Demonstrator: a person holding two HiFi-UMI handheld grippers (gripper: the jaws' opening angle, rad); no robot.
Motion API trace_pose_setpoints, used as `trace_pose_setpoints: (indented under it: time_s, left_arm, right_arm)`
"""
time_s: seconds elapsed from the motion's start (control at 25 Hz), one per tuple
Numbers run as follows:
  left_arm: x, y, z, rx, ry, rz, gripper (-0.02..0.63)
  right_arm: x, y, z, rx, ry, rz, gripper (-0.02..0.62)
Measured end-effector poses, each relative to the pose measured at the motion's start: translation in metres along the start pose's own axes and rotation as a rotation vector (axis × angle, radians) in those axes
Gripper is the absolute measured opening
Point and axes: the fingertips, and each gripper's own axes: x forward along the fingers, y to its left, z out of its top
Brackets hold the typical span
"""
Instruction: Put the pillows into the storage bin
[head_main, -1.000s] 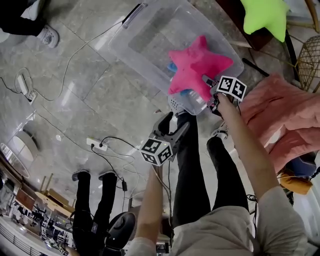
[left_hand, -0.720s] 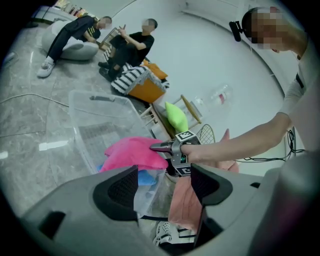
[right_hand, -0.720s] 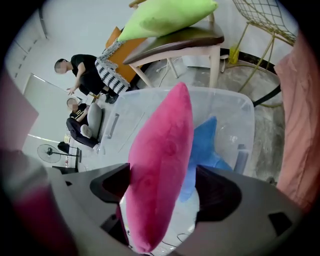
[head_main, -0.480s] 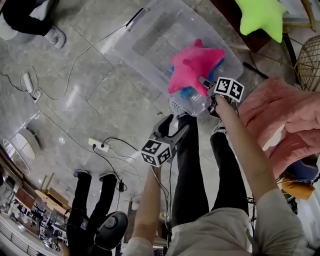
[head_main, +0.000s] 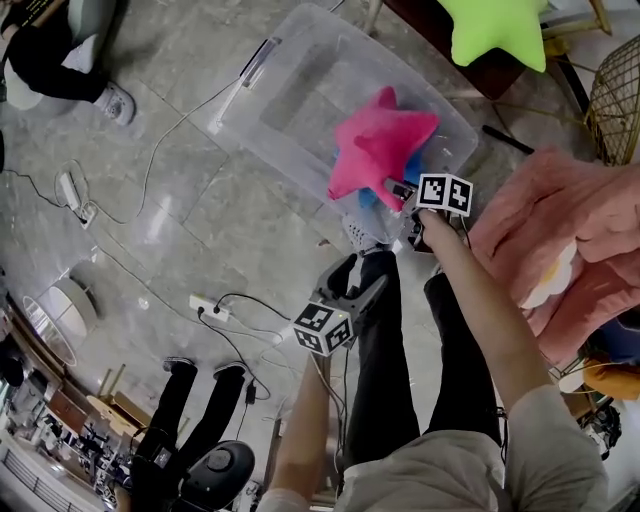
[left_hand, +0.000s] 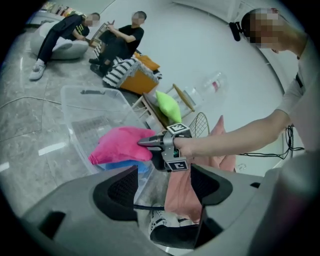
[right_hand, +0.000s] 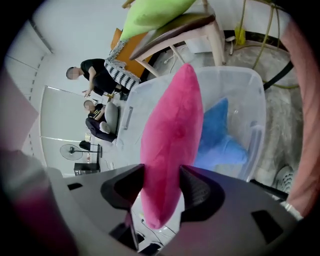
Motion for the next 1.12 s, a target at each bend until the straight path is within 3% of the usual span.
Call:
trace_pose_setpoints:
  time_s: [0.24, 0.72, 0.92, 1.12]
  left_arm:
    - [-0.005, 0.002, -0.010, -0.023, -0.001, 0.013, 0.333]
    - [-0.055, 0.005, -0.022, -0.085, -0.006, 0.075, 0.333]
    - [-0.048, -0.001, -0.020, -0.058, 0.010, 0.070, 0.333]
    - [-0.030, -0.027, -0.011, -0.012, -0.022, 0.071, 0.333]
  right_arm:
    - [0.034, -0.001, -0.007, -0.036, -0.007, -0.055, 0.192]
    - [0.091, 0.004, 0.025, -0.027, -0.040, -0.078, 0.209]
    - [0.078, 0.010, 0.036, -0.020, -0.095, -0.069, 0.227]
    - [0.028, 0.019, 0.040, -0.031, -0.129, 0.015, 0.241]
